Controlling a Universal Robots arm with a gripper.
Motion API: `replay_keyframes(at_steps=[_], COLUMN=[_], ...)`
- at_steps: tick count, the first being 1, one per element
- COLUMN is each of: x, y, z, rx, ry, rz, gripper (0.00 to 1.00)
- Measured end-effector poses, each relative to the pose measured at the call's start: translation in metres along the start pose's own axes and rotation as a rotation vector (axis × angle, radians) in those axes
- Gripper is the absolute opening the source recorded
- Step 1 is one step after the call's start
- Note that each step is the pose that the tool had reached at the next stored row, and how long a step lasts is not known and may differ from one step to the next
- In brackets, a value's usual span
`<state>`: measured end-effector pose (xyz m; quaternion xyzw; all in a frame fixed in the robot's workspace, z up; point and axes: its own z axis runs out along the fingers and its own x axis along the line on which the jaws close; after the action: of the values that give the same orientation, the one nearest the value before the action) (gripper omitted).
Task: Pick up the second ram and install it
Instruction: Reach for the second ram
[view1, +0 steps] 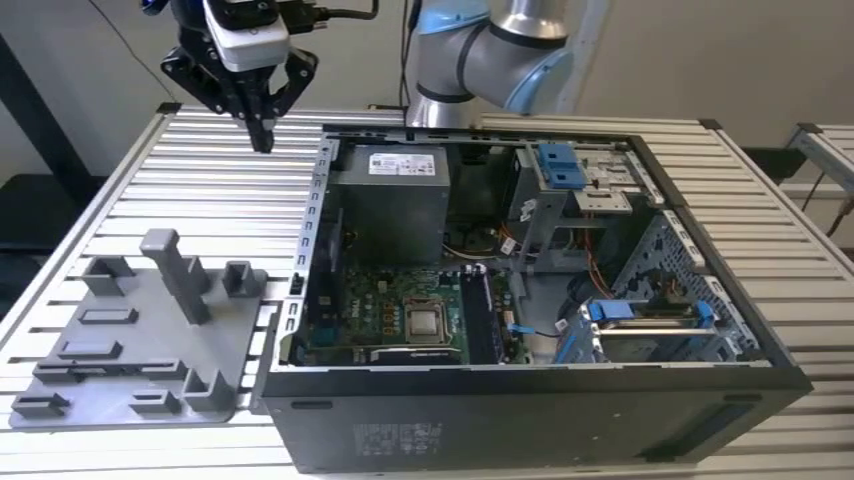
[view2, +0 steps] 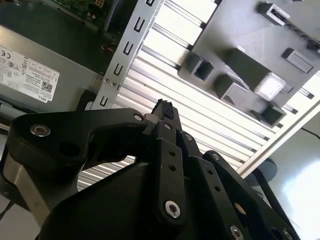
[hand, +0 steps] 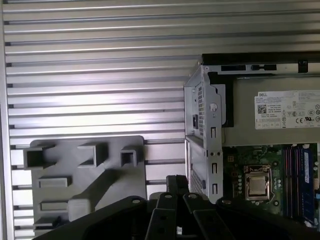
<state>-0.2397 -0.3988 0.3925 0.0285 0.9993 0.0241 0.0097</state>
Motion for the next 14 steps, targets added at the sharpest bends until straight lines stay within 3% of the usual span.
replay_keyframes(at_steps=[14], x=[0.0282], y=[-0.0016], z=[-0.0004], rx=[-0.0001], ry=[0.0003], rz=[-0.006], gripper=[0.11])
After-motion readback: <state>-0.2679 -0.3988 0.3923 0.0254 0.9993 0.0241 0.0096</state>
